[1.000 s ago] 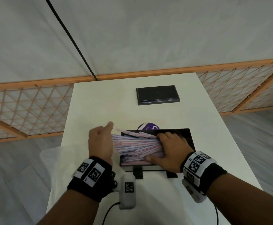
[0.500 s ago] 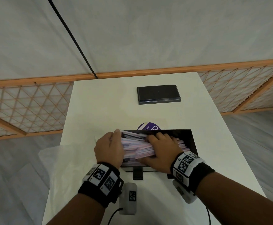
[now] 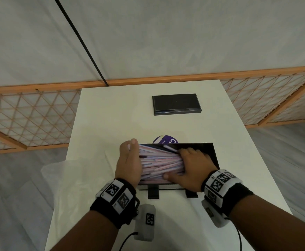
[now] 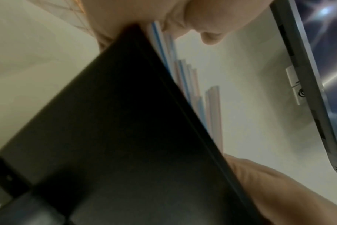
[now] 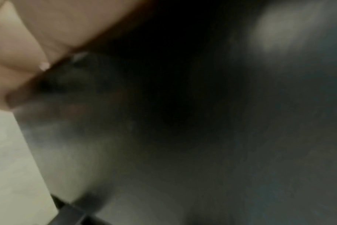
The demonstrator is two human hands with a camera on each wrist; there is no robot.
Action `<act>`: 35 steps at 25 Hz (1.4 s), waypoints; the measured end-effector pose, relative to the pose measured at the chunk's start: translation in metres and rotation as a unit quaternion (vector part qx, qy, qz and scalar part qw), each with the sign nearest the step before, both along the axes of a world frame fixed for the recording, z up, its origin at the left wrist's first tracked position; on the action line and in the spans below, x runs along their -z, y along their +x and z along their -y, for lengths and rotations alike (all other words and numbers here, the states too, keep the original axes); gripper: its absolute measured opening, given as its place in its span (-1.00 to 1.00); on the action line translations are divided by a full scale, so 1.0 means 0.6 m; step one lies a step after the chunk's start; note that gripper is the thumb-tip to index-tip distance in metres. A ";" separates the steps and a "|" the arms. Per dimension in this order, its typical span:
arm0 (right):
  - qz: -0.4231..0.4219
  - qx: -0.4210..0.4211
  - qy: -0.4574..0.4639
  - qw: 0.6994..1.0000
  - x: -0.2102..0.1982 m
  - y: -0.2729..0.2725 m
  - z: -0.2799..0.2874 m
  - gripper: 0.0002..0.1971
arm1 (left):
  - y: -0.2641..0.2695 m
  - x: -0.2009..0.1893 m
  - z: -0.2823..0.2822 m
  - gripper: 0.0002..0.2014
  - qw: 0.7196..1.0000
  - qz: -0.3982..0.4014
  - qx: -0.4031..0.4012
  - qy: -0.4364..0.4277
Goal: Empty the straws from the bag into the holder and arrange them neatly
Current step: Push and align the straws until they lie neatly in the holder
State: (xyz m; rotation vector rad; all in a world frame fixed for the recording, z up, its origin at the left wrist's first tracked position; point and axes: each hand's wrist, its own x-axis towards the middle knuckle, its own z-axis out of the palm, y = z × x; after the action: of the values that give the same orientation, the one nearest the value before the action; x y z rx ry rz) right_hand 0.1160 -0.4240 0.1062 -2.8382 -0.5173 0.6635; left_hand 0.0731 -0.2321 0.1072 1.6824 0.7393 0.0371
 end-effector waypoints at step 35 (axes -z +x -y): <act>-0.006 -0.100 -0.037 0.994 -0.005 -0.037 -0.019 -0.14 | -0.019 0.010 0.017 -0.34 0.999 -0.043 0.026 0.007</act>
State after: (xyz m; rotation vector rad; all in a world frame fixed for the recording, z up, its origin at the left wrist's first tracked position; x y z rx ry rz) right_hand 0.0938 -0.4124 0.1094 -2.8738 -0.8001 0.7495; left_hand 0.0615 -0.2423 0.1012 1.7249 0.7594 -0.0670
